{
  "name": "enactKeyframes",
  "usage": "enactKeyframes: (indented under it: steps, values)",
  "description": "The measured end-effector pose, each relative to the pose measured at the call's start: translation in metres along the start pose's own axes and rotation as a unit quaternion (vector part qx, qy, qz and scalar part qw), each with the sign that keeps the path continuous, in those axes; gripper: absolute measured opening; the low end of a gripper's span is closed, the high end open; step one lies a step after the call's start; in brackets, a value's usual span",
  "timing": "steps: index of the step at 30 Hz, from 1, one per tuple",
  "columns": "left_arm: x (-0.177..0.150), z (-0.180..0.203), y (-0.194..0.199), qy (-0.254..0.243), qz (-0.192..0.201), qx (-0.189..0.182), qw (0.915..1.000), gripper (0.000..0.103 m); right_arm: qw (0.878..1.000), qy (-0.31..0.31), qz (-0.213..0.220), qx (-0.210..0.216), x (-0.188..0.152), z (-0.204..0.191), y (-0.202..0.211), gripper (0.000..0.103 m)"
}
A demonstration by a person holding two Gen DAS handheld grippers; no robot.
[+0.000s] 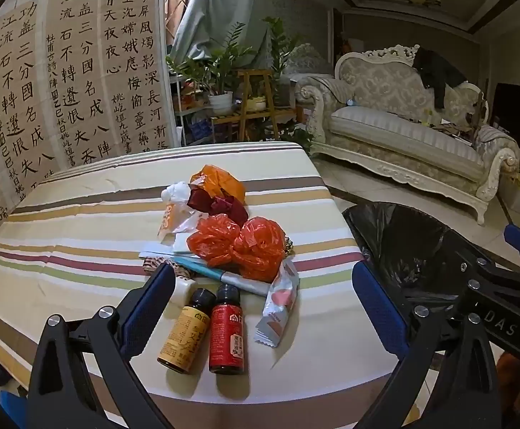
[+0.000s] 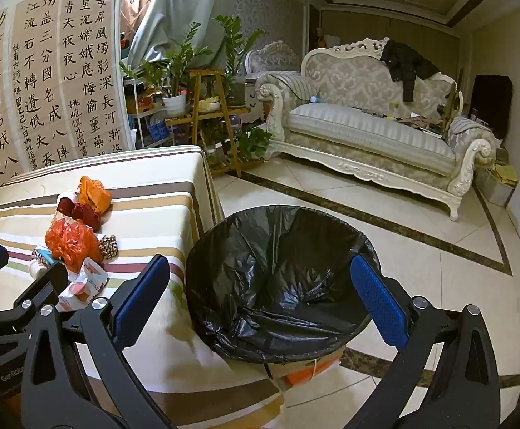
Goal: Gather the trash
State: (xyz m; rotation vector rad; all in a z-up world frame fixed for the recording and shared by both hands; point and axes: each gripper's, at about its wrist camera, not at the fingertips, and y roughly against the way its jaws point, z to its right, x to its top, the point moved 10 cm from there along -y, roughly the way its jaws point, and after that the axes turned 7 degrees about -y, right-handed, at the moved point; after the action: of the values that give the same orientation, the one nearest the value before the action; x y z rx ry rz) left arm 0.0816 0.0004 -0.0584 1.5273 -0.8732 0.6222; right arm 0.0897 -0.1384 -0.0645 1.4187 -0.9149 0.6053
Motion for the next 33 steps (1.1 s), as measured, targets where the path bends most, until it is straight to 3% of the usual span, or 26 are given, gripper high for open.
enactKeyframes:
  steps: [5, 6, 11, 33]
  values:
    - [-0.001, 0.004, 0.003, 0.003, -0.003, 0.012, 0.9999, 0.097, 1.000, -0.001, 0.003, 0.001, 0.001, 0.000, 0.000, 0.099]
    - [-0.001, 0.002, -0.003, 0.002, -0.008, -0.004, 1.0000, 0.097, 1.000, -0.001, 0.003, 0.001, 0.000, 0.000, 0.000, 0.099]
    - [-0.005, 0.000, -0.005, 0.008, -0.009, -0.007, 0.9999, 0.097, 1.000, -0.002, 0.002, 0.001, 0.001, 0.001, 0.001, 0.099]
    - [-0.007, -0.005, -0.007, 0.013, -0.015, -0.003, 0.9998, 0.097, 1.000, -0.003, -0.001, 0.000, -0.001, 0.010, 0.000, 0.099]
